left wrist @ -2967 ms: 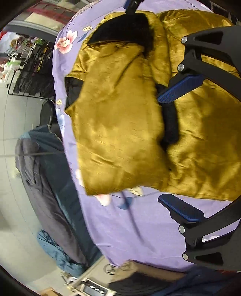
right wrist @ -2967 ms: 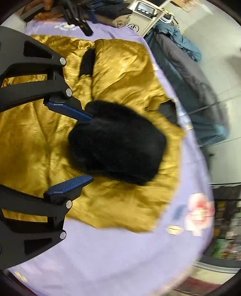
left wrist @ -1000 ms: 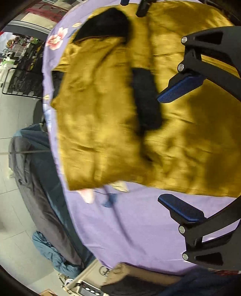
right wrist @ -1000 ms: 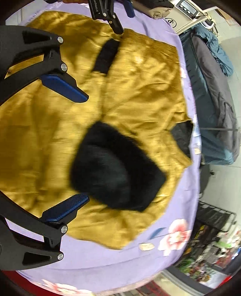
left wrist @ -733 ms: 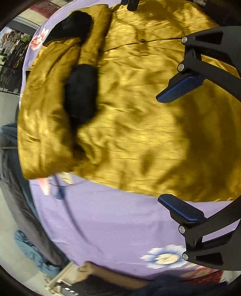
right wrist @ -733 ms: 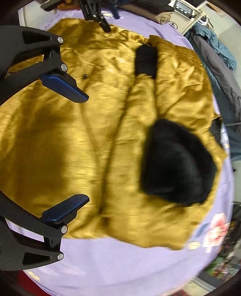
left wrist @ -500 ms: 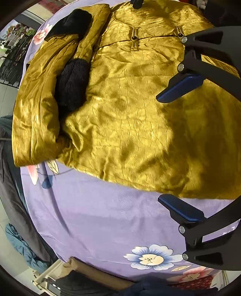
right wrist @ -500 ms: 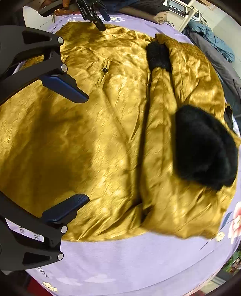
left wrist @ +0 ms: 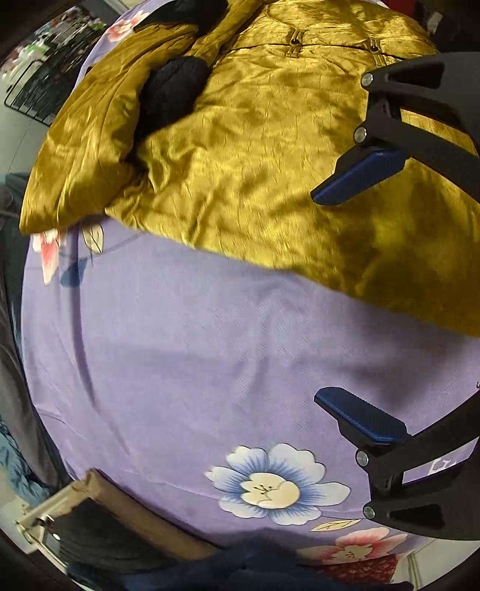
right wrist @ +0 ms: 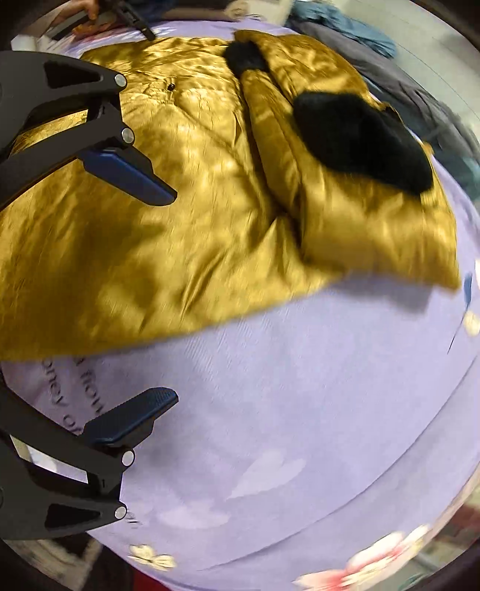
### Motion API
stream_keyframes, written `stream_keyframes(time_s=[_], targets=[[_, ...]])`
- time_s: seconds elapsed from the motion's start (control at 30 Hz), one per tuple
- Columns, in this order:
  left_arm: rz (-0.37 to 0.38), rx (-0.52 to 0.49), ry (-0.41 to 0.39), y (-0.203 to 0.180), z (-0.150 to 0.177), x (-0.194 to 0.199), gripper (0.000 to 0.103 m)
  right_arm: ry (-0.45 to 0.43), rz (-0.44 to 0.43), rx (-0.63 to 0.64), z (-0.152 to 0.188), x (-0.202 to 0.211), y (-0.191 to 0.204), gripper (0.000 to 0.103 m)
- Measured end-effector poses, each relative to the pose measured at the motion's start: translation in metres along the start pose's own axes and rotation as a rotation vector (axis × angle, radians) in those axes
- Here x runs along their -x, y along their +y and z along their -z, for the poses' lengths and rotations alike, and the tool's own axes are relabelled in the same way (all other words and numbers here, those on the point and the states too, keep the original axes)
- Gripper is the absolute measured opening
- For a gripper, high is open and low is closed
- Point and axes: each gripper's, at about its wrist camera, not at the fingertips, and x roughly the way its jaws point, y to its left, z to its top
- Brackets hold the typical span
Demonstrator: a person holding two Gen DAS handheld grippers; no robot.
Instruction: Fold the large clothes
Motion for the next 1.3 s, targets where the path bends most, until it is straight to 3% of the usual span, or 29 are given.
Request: stream_keyframes(time_s=[0.13, 0.3, 0.37, 0.43, 0.63, 0.77, 0.93, 1.1, 1.3], targets=[[0.034, 0.037, 0.035, 0.015, 0.007, -0.009, 0.097, 0.050, -0.055, -0.073, 0.016, -0.010, -0.030, 0.098], [0.140, 0.070, 0.102, 0.024, 0.023, -0.023, 0.096, 0.066, -0.101, 0.002, 0.032, -0.011, -0.028, 0.098], [0.157, 0.053, 0.111, 0.022, 0.029, -0.025, 0.096, 0.104, -0.176, 0.014, 0.038, -0.012, -0.025, 0.098], [0.159, 0.018, 0.105, 0.017, 0.035, -0.024, 0.096, 0.131, -0.209, 0.023, 0.044, -0.014, -0.022, 0.098], [0.258, -0.041, 0.142, 0.005, 0.065, -0.012, 0.093, 0.221, -0.304, 0.070, 0.063, -0.012, -0.007, 0.098], [0.312, -0.083, 0.170, 0.001, 0.083, -0.006, 0.088, 0.257, -0.327, 0.097, 0.076, -0.015, 0.002, 0.097], [0.335, -0.085, 0.174, -0.001, 0.095, -0.002, 0.085, 0.247, -0.359, 0.044, 0.080, -0.010, 0.002, 0.097], [0.374, -0.054, 0.167, 0.022, 0.082, -0.005, 0.083, 0.256, -0.374, 0.010, 0.082, -0.010, -0.003, 0.097], [0.382, -0.047, 0.163, 0.040, 0.075, 0.000, 0.073, 0.275, -0.373, 0.026, 0.092, -0.009, -0.003, 0.095]])
